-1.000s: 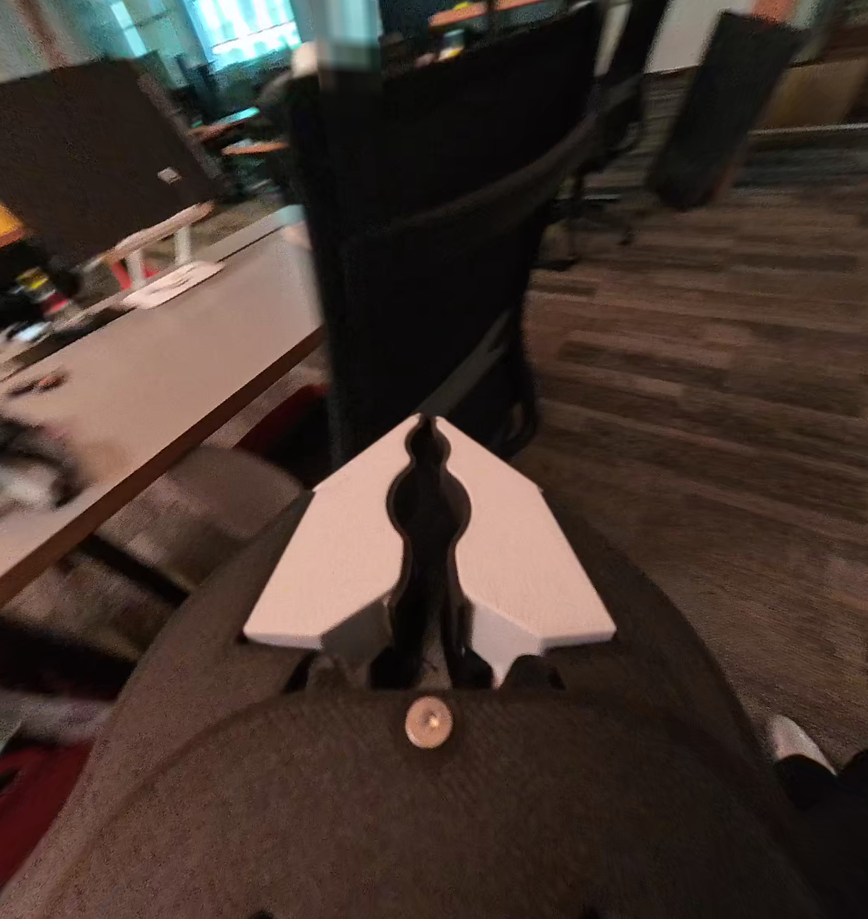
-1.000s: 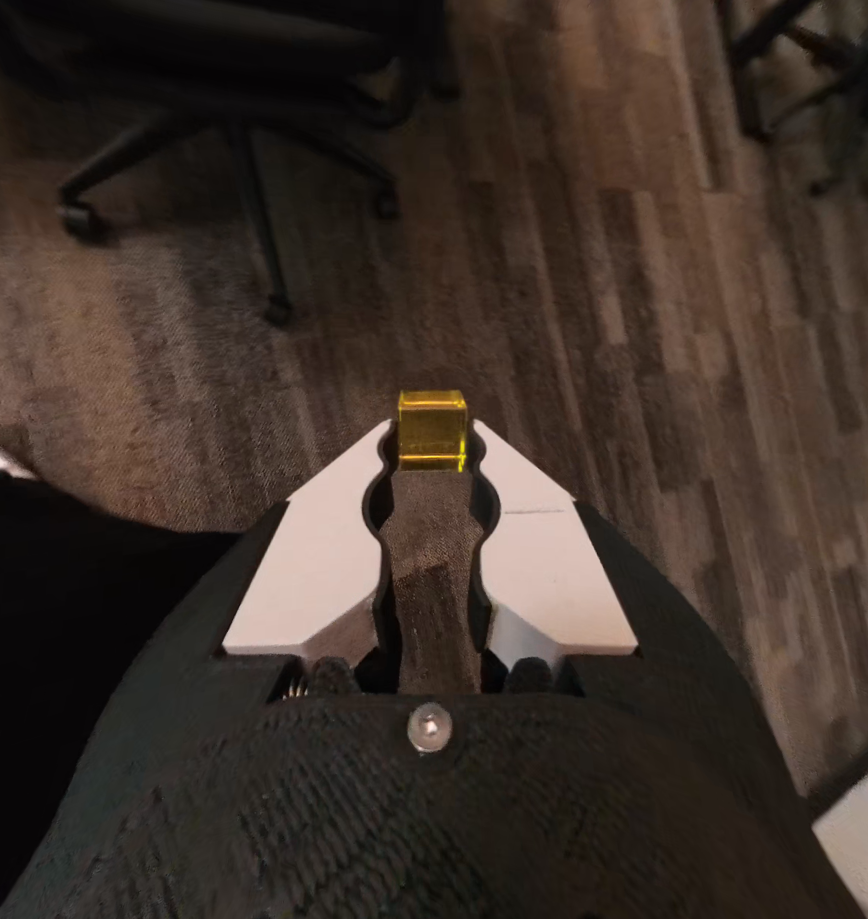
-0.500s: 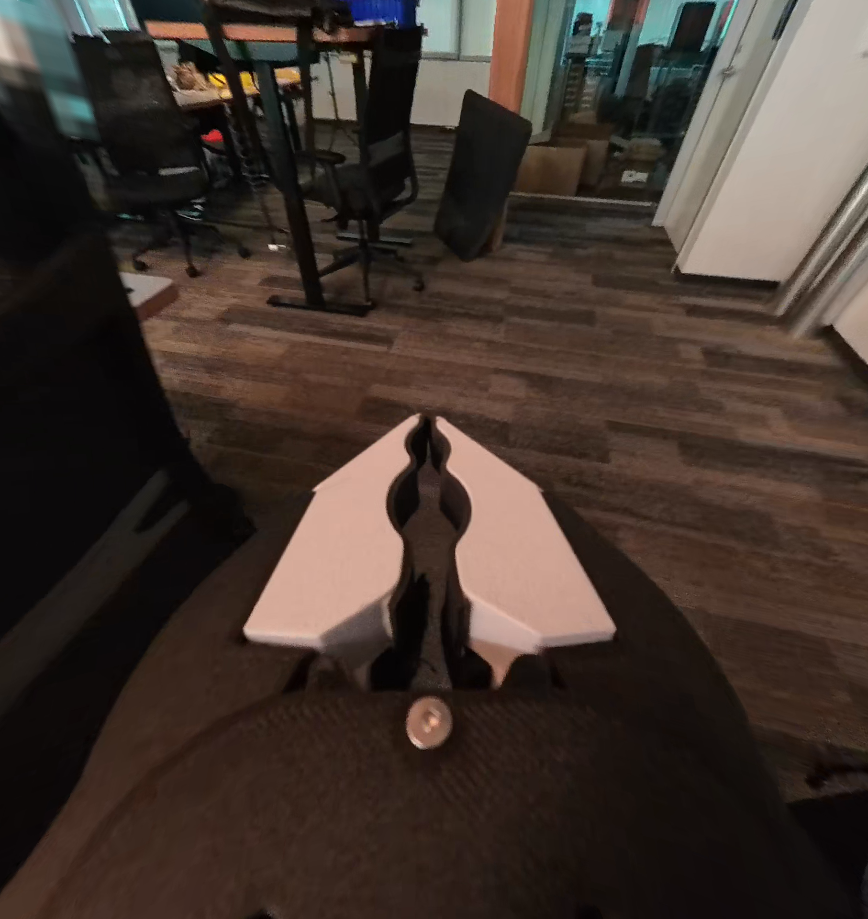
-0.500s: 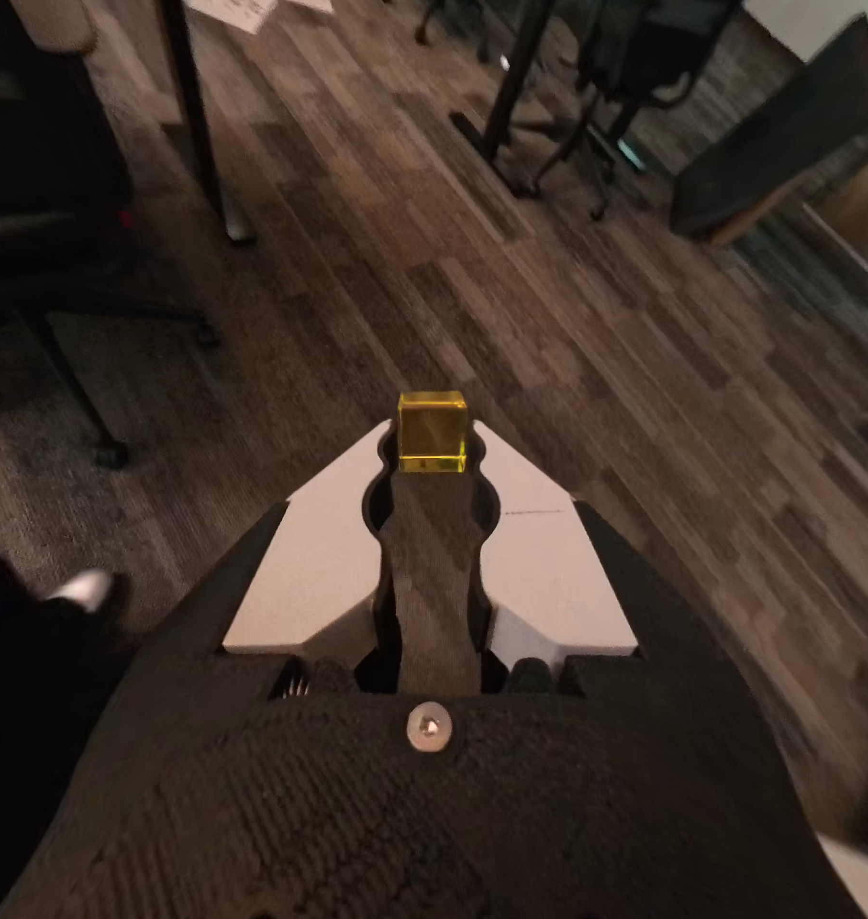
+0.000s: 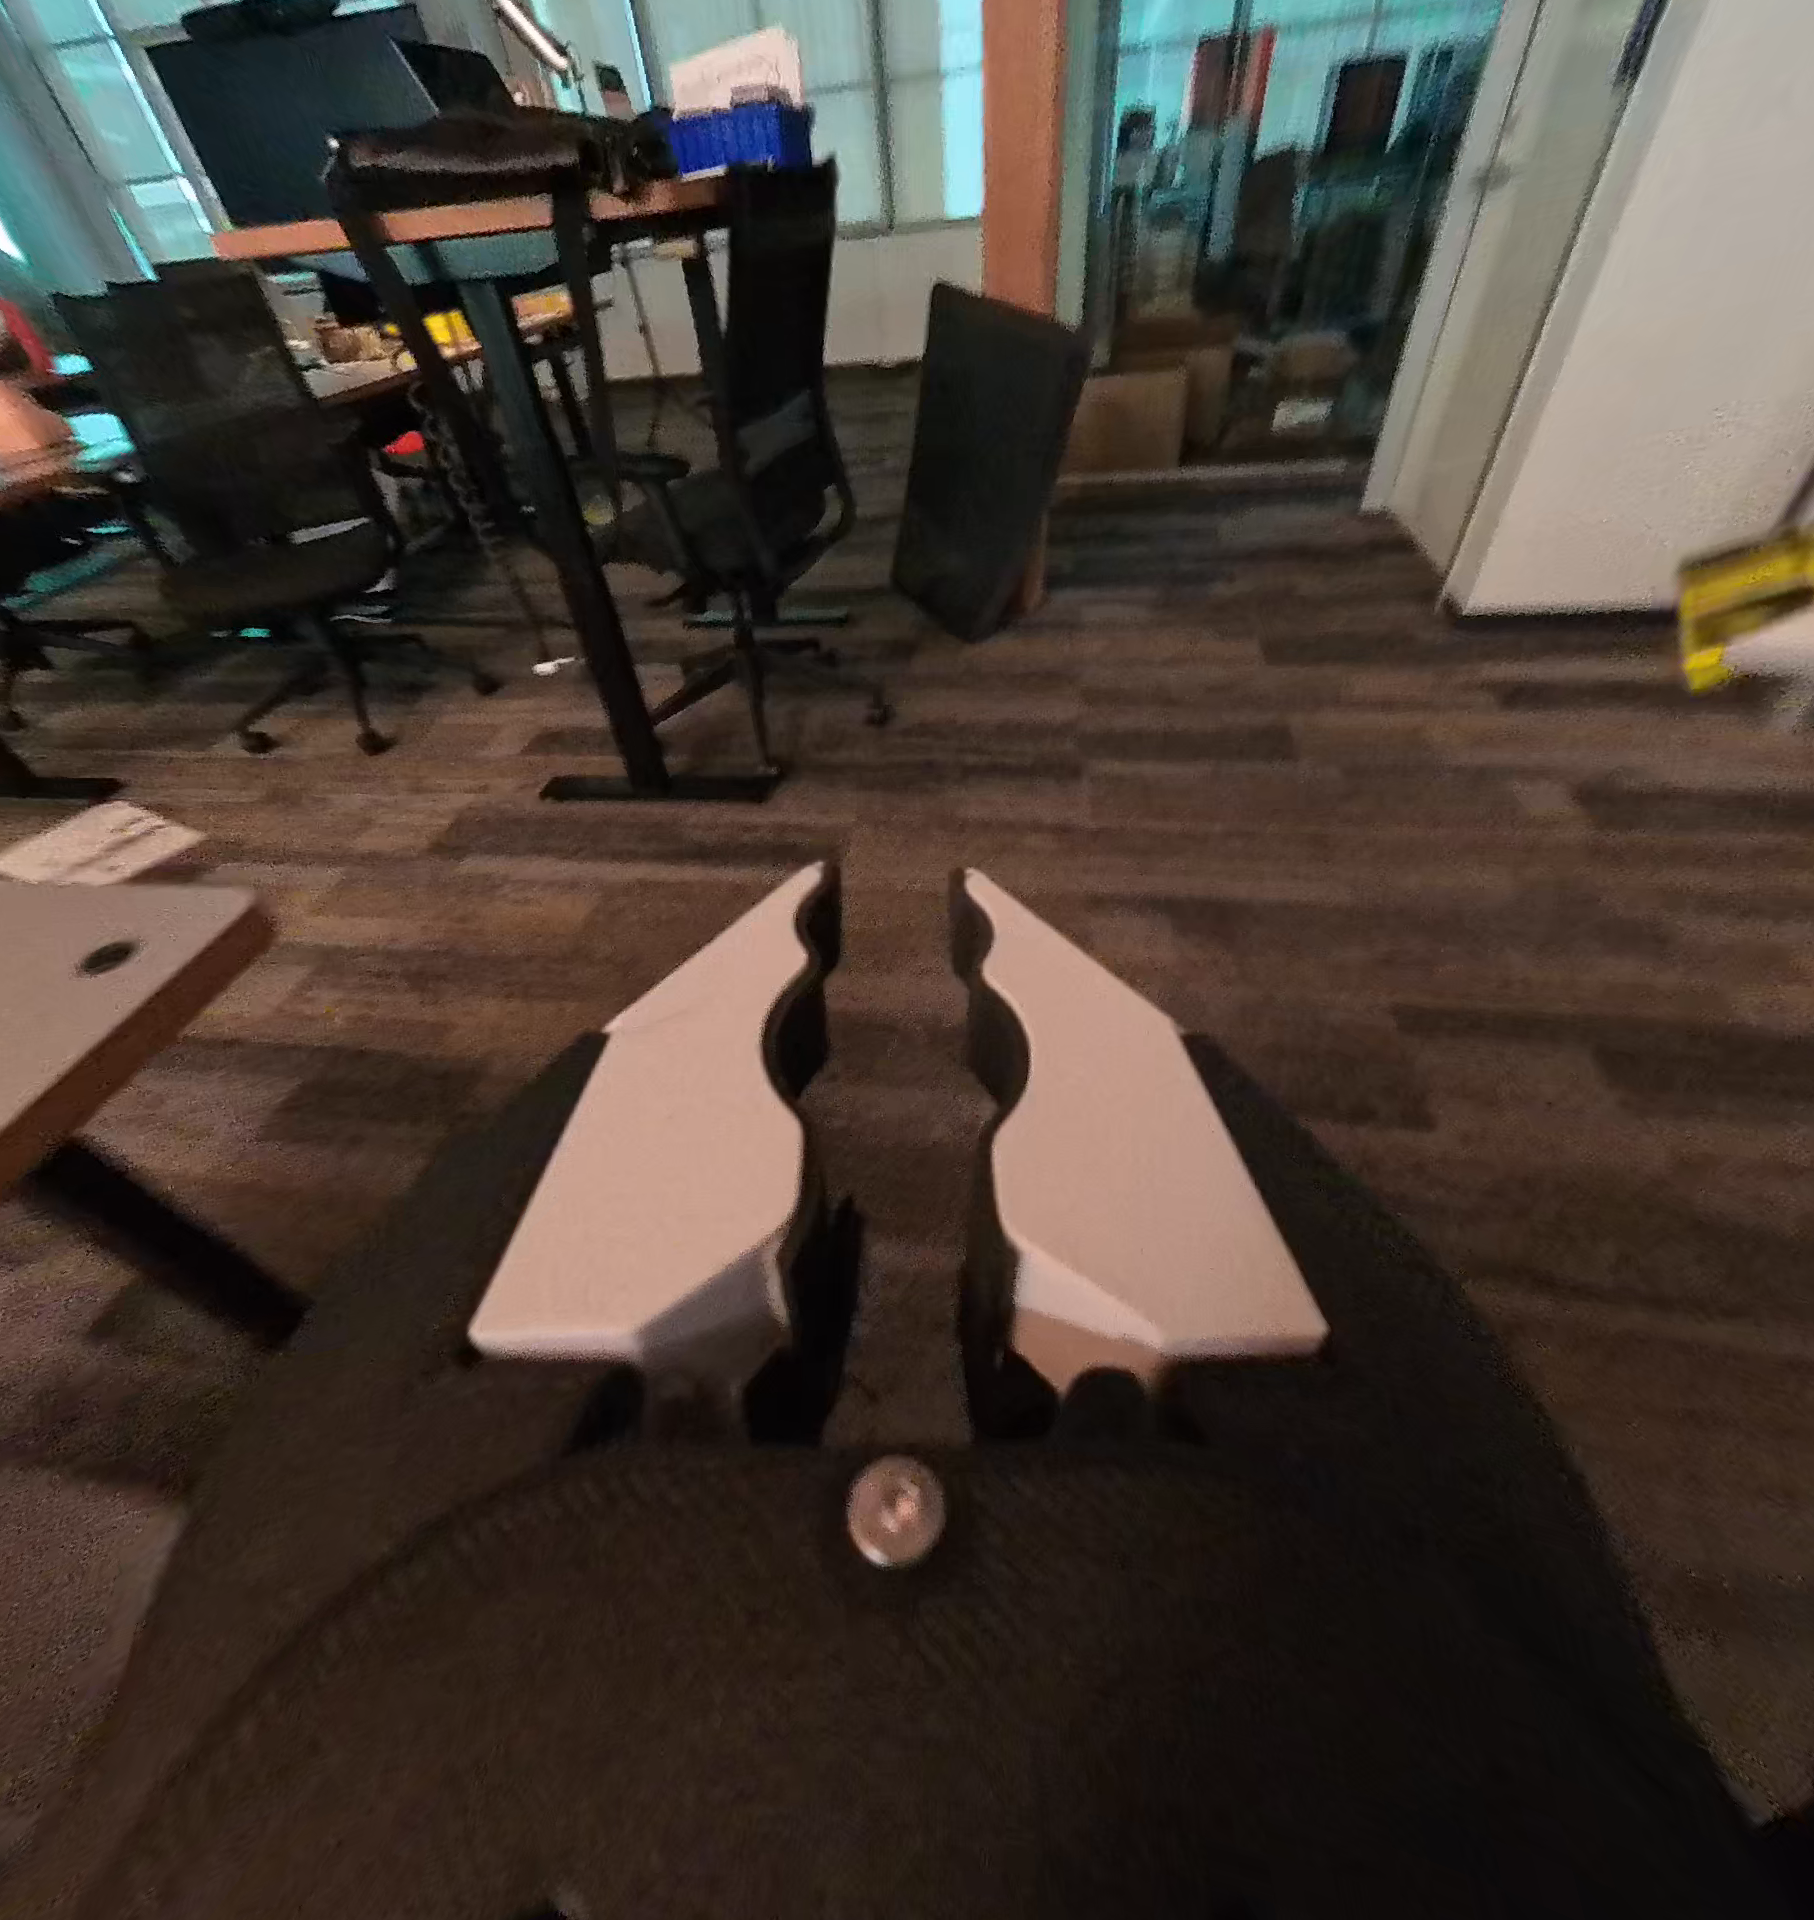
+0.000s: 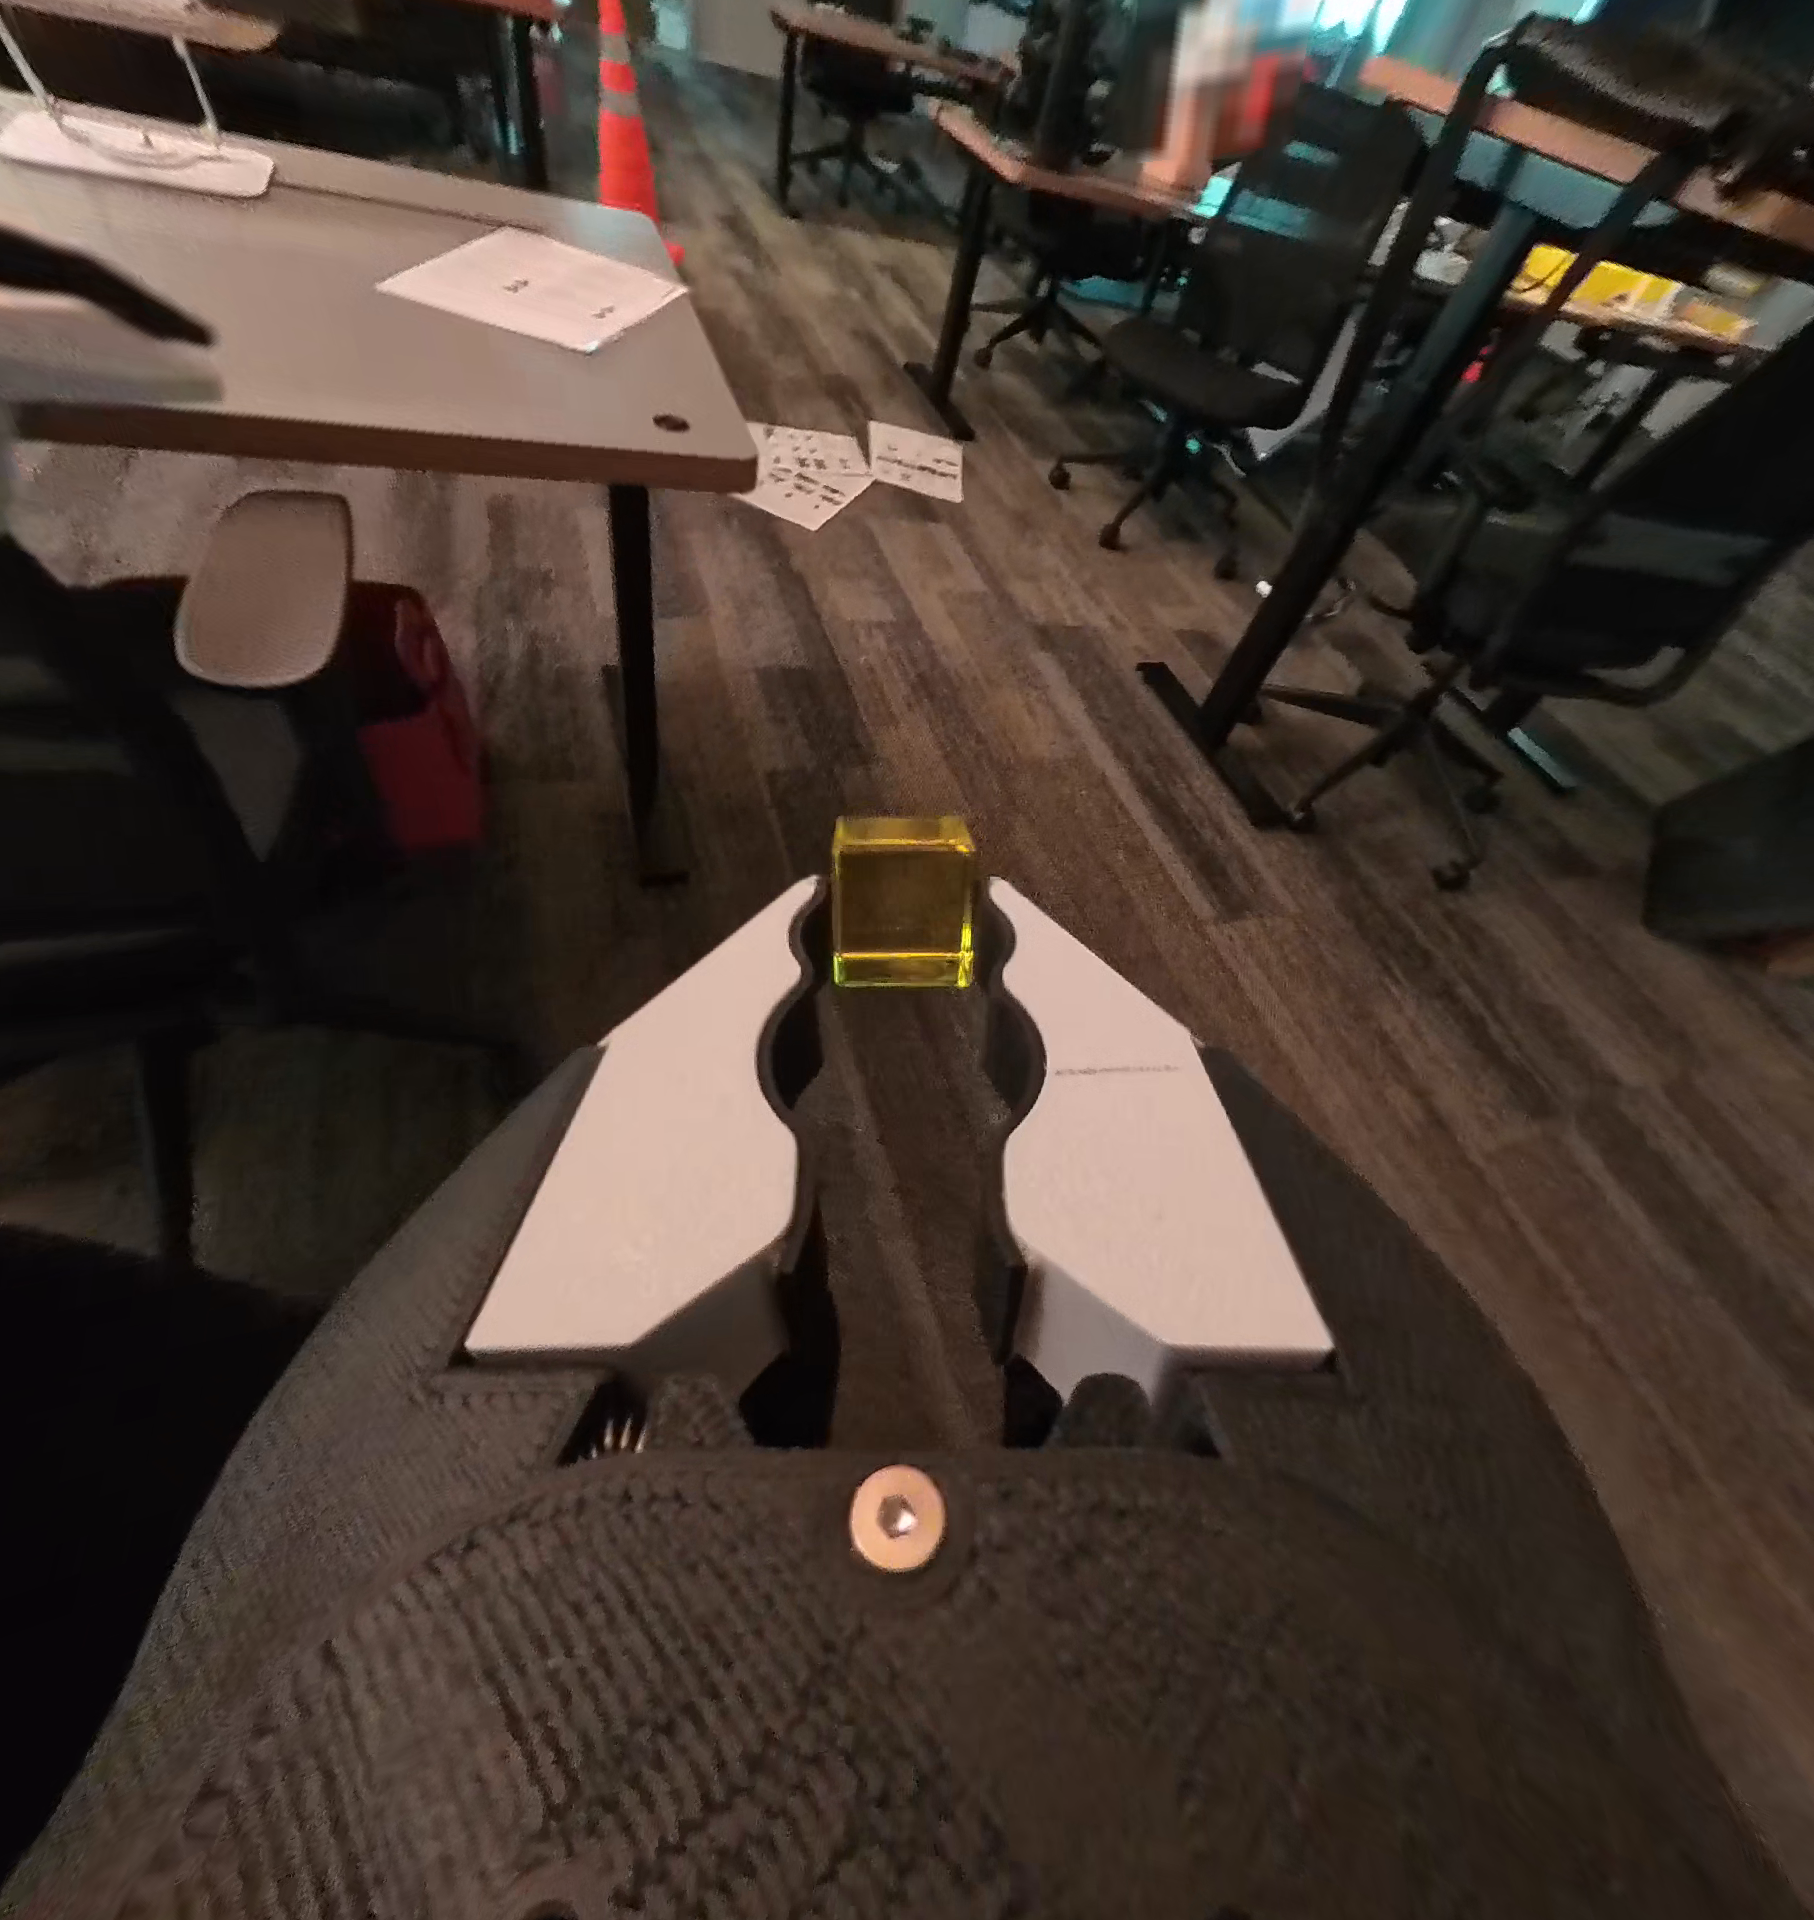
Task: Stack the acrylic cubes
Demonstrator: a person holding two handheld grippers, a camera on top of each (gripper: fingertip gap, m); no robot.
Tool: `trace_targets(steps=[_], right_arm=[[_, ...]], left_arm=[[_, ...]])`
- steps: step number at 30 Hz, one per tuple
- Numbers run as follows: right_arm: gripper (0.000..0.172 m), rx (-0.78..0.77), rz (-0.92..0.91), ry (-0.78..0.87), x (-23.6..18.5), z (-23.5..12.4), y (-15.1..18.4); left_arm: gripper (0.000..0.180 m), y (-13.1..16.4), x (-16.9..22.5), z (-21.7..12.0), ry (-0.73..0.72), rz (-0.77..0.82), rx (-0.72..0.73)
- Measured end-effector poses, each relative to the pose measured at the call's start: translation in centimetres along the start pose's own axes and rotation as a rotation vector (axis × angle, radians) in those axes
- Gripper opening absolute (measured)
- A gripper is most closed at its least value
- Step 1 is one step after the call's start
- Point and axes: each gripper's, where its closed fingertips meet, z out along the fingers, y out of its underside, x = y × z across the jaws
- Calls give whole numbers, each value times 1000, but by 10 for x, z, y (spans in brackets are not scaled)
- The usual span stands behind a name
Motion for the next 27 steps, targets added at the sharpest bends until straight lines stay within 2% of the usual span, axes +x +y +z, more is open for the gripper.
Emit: trace_targets(steps=[2,4,7,11,16,19,21,24,27], right_arm=[[26,-3,-35,-4,28,21,-14],[26,1,-48,24,63,47,-23],[26,-10,-10,45,113,93,-25],[26,-24,-16,65,177,165,-19],[26,-9,-28,64,278,274,-26],[26,-16,-45,17,335,348,-36],[26,-29,-34,-36,368,396,-50],[26,-7,-63,-142,400,468,-82],[26,4,-96,-245,416,549,-109]], left_arm=[[27,-19,-8,43,81,-75,46],[32,-32,-16,85,145,-82,65],[38,-49,-43,146,133,-65,59],[49,-80,-89,222,98,-129,109],[53,-96,-169,321,-25,-182,109],[49,-107,-231,369,-179,-191,120],[46,-112,-266,399,-264,-264,122],[45,-124,-302,434,-327,-319,152],[46,-112,-345,458,-440,-306,87]])
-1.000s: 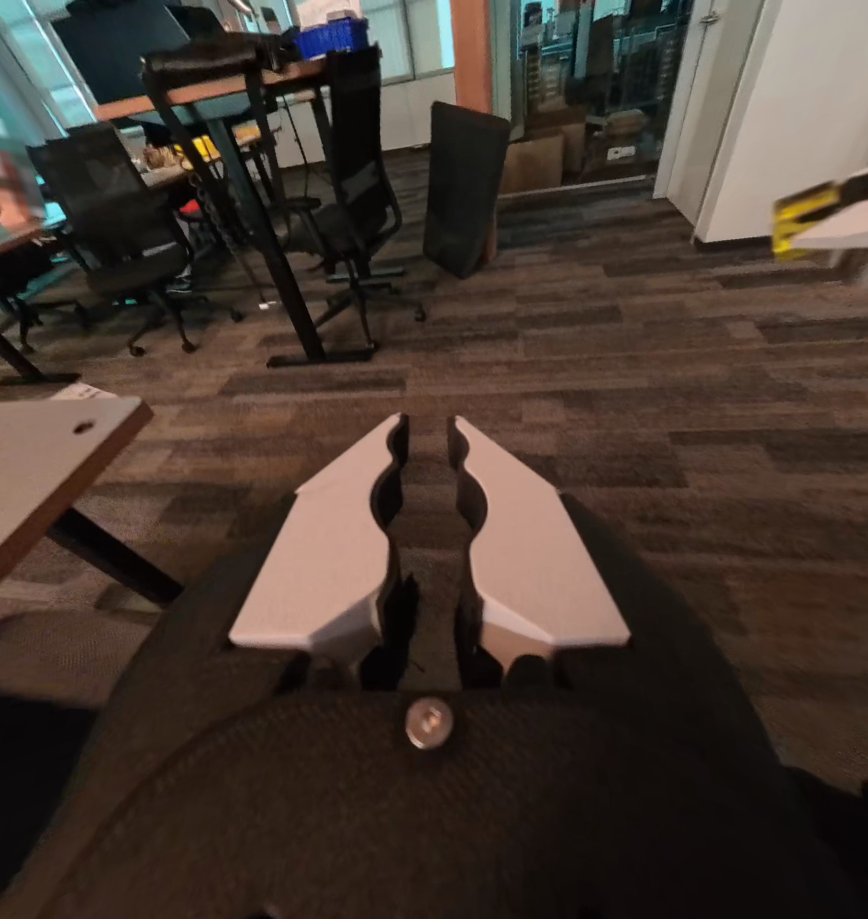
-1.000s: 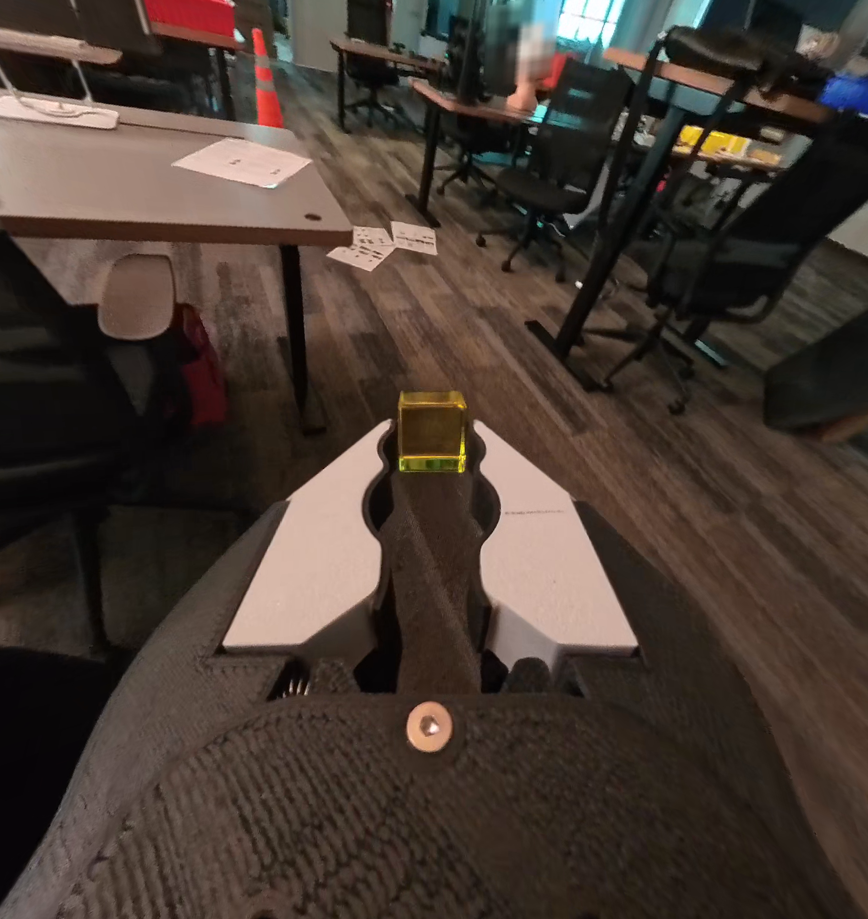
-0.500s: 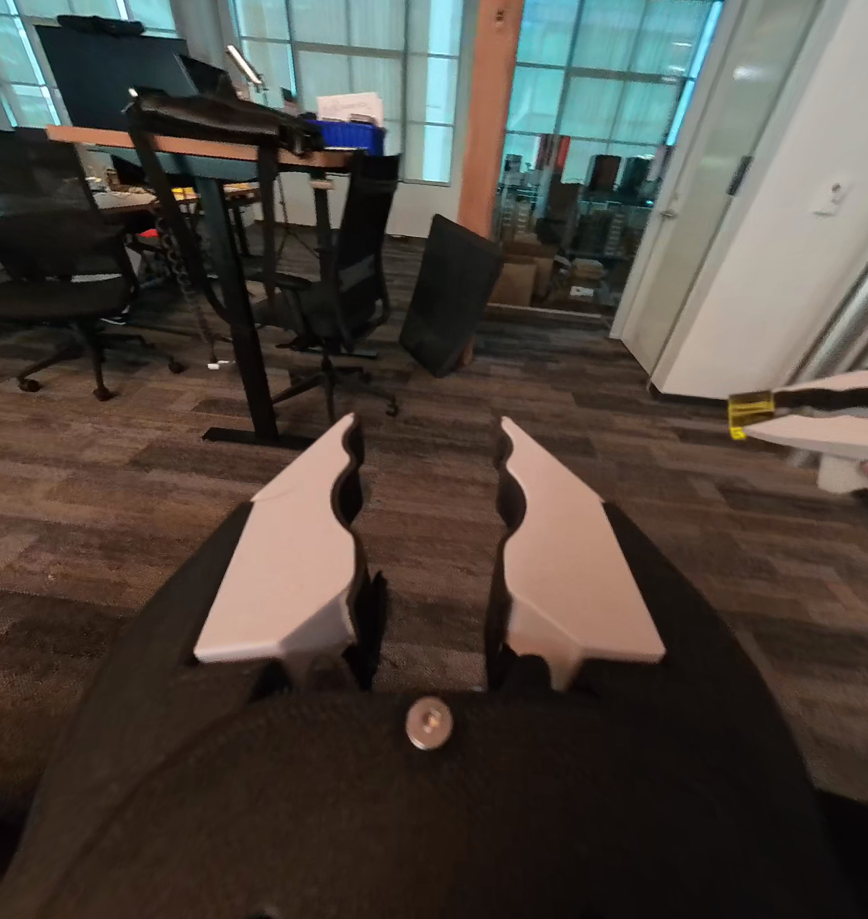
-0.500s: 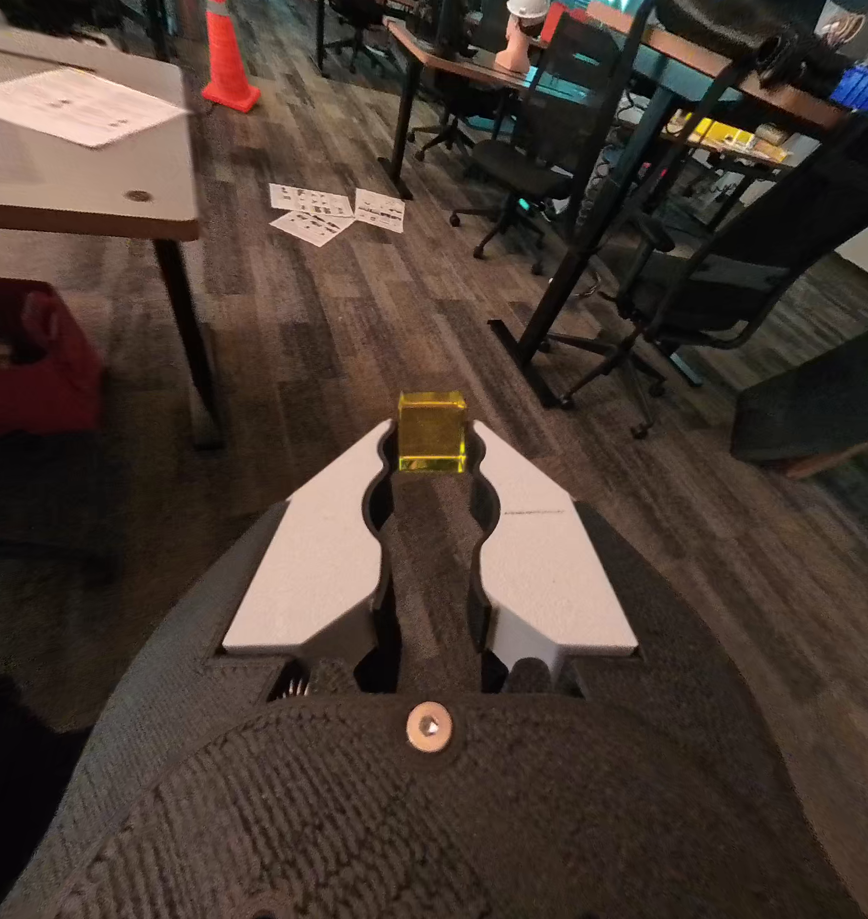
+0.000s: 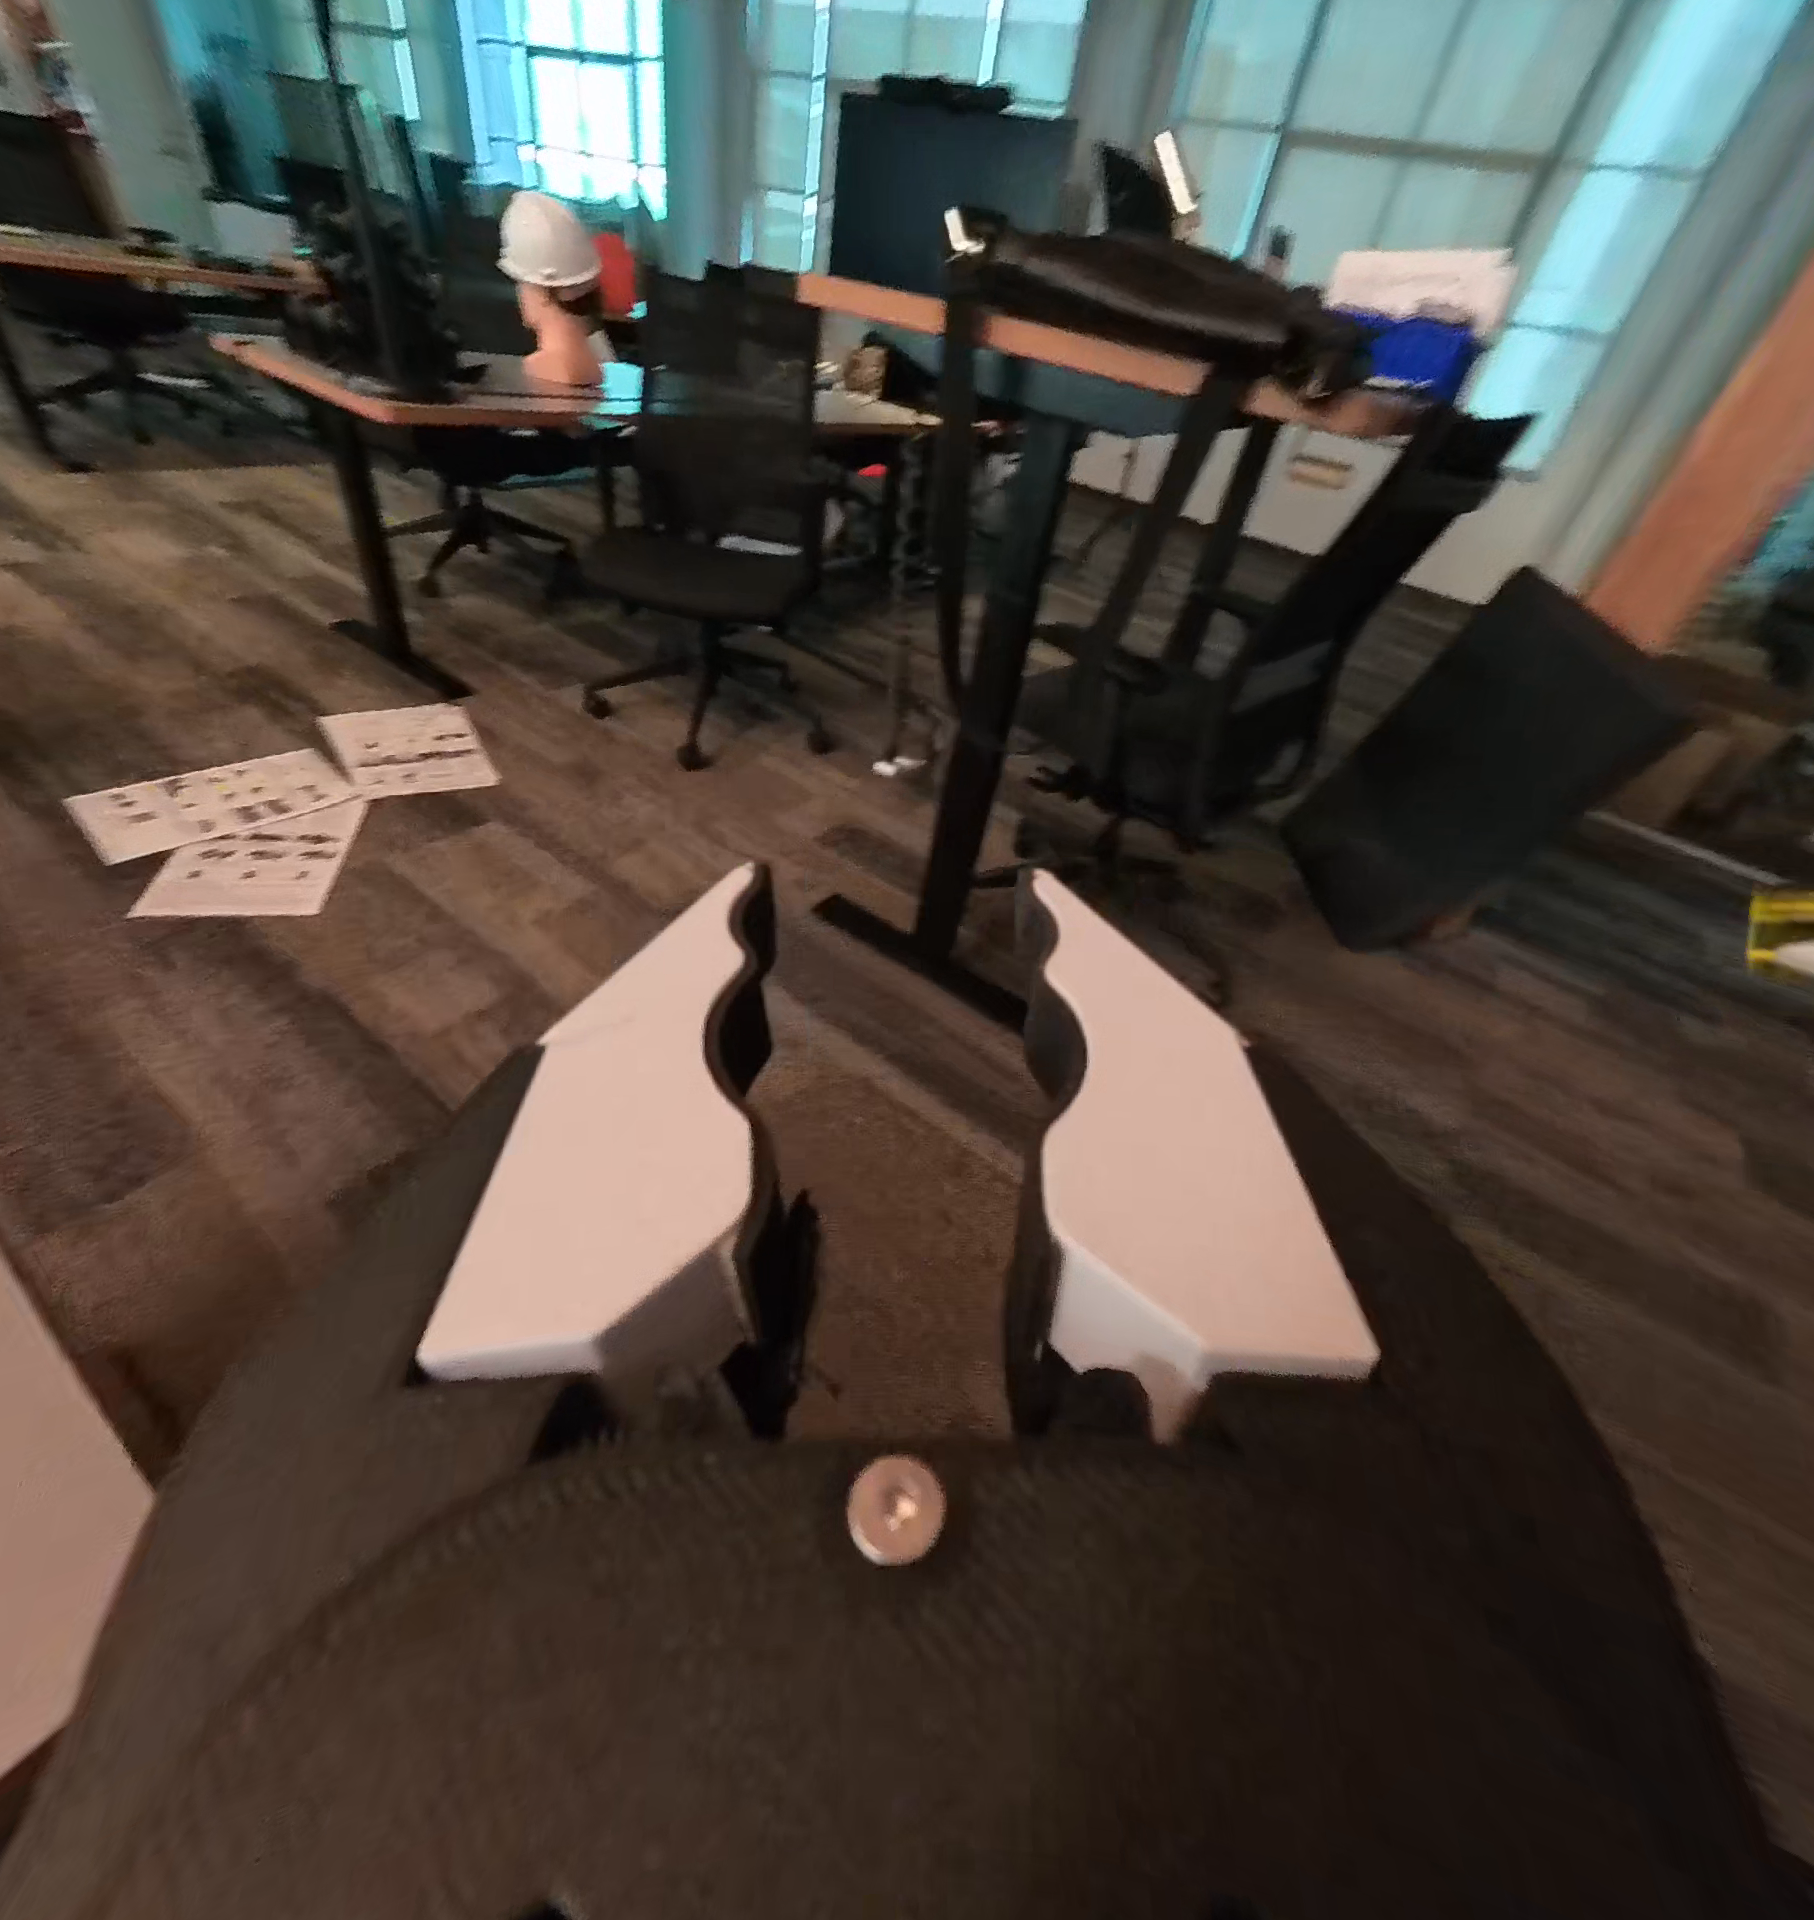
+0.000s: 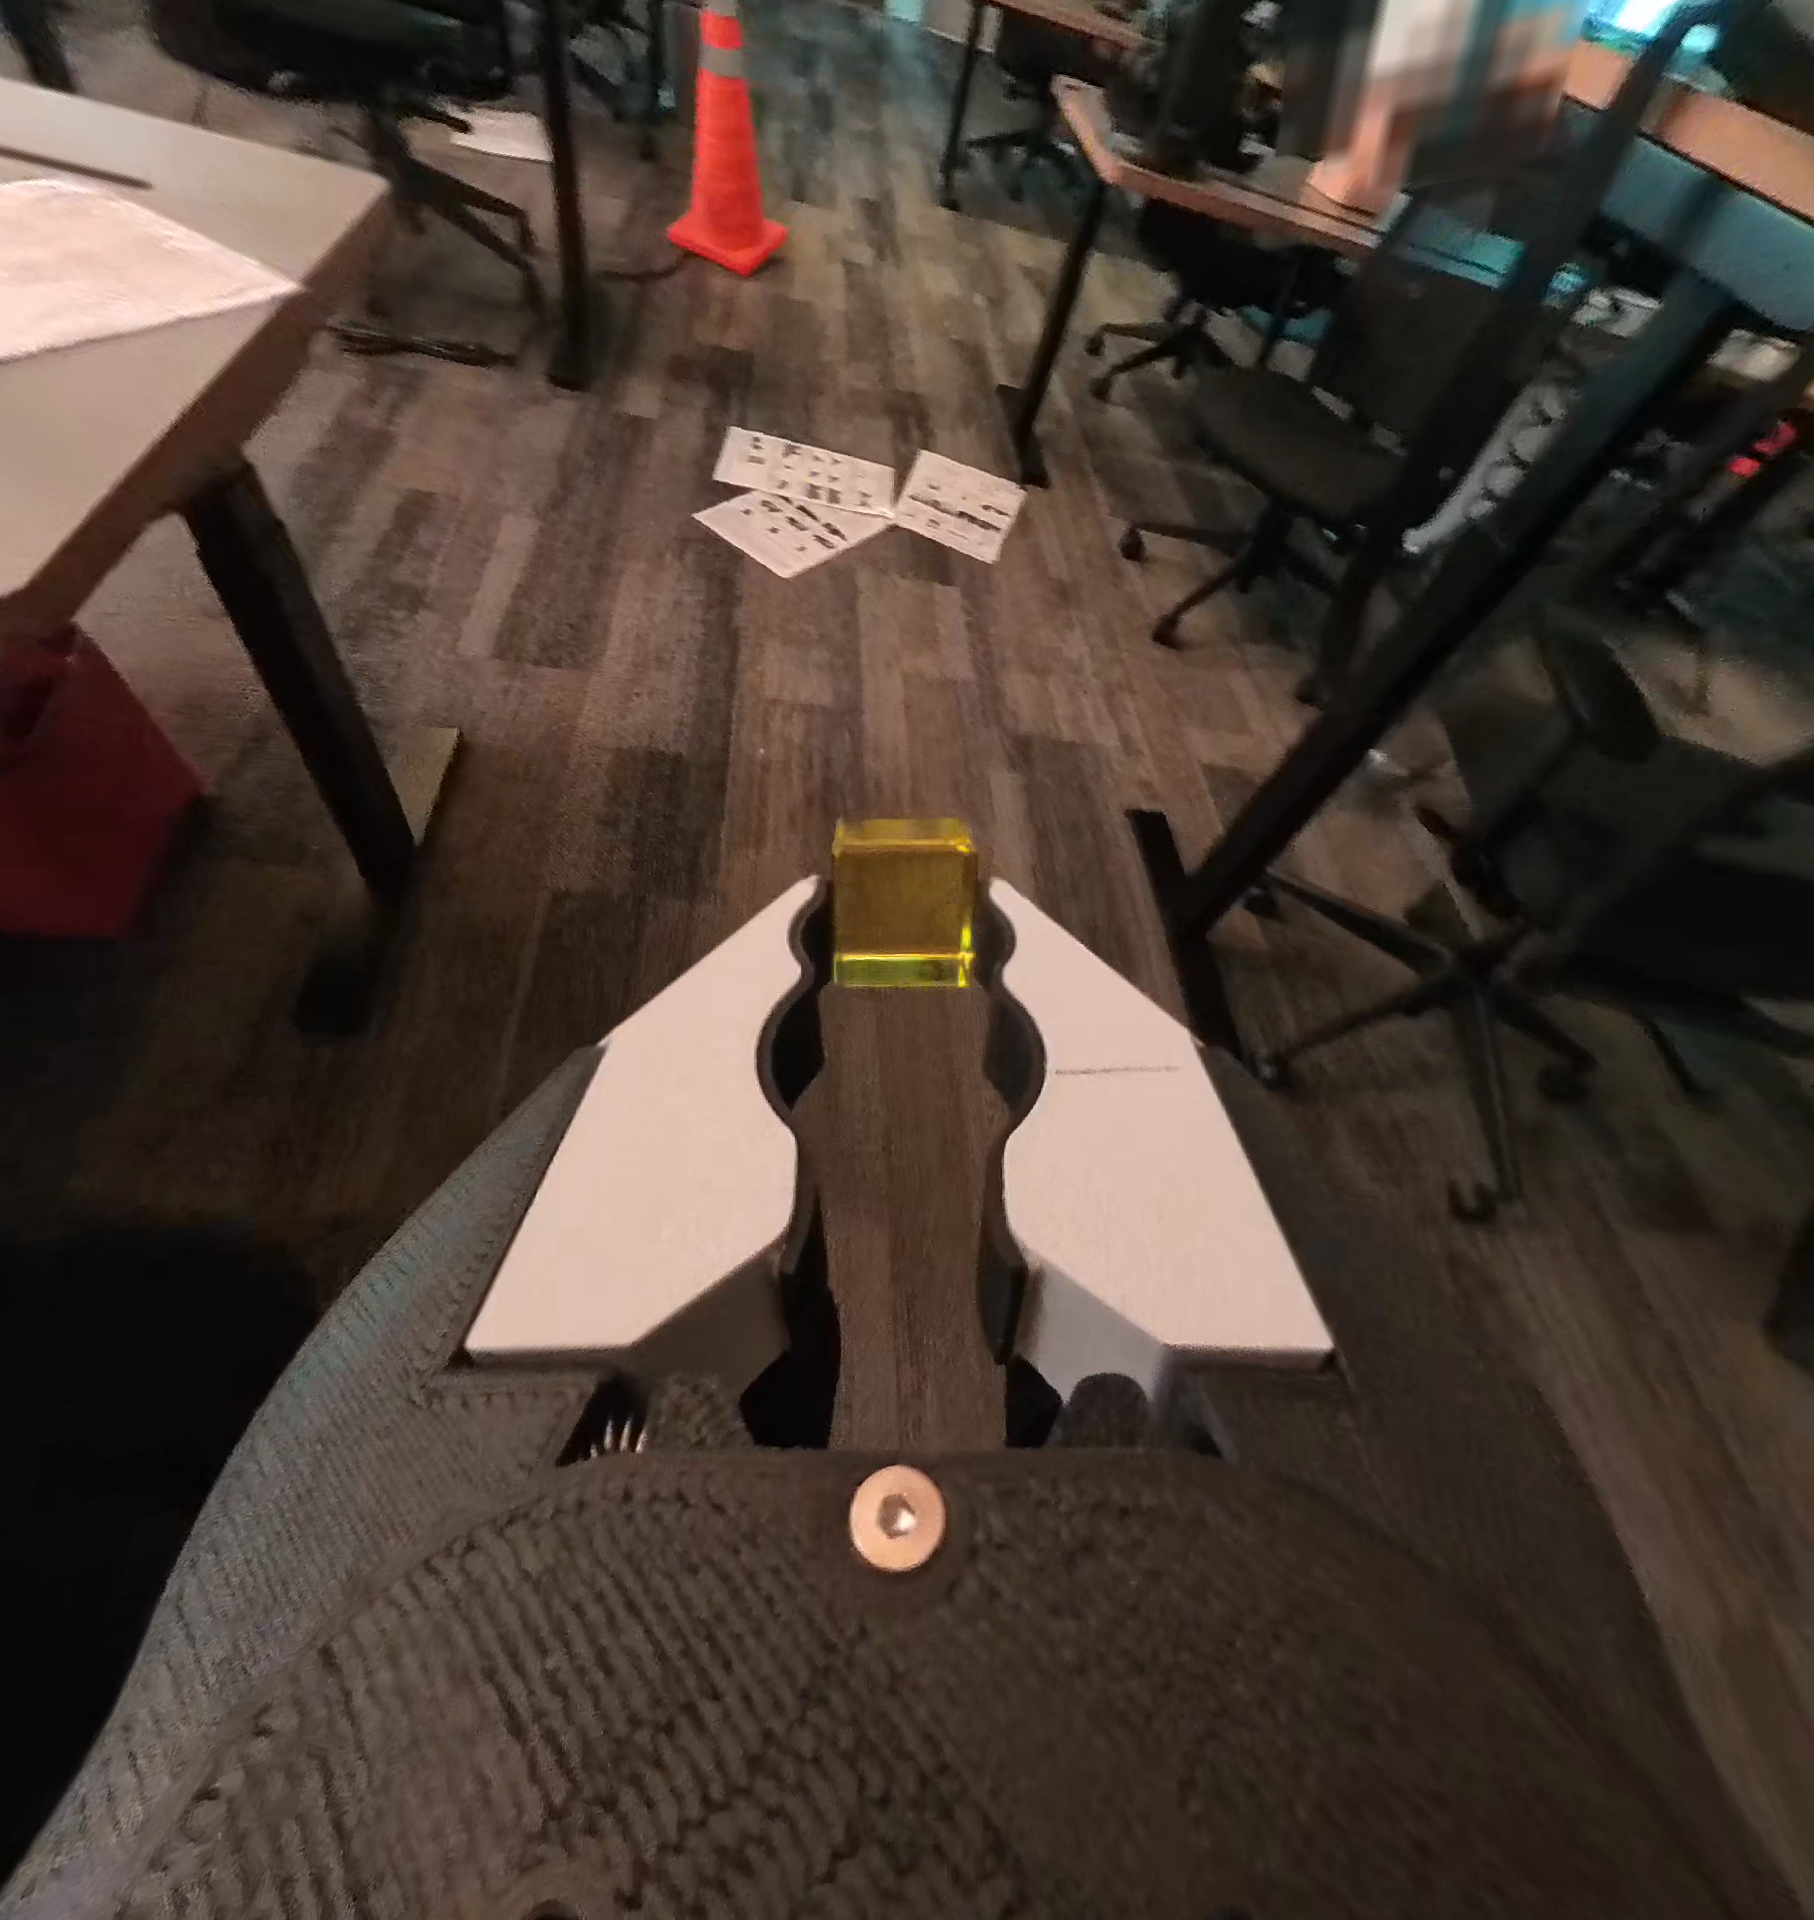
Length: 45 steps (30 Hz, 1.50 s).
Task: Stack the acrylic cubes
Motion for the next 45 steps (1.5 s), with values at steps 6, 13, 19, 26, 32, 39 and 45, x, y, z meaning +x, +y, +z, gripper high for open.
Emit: trace_targets(steps=[6,13,19,26,32,39,45], right_arm=[[26,115,-8,-230,15,180,-75],[26,143,-79,-480,-13,383,-164],[26,167,-238,-584,-18,512,-247],[26,139,-280,-651,-16,686,-289],[26,126,-362,-723,-19,872,-345],[26,192,-469,-957,-97,1053,-472],[26,306,-495,-1182,-236,1149,-554]], left_arm=[[54,-9,-95,64,-203,-19,5],[53,-34,-234,151,-432,-53,80],[53,-74,-321,246,-457,-97,112],[53,-108,-432,374,-447,-86,145],[48,-121,-565,450,-603,-113,199],[49,-153,-707,462,-886,-158,193],[55,-147,-815,411,-1137,-214,194]])
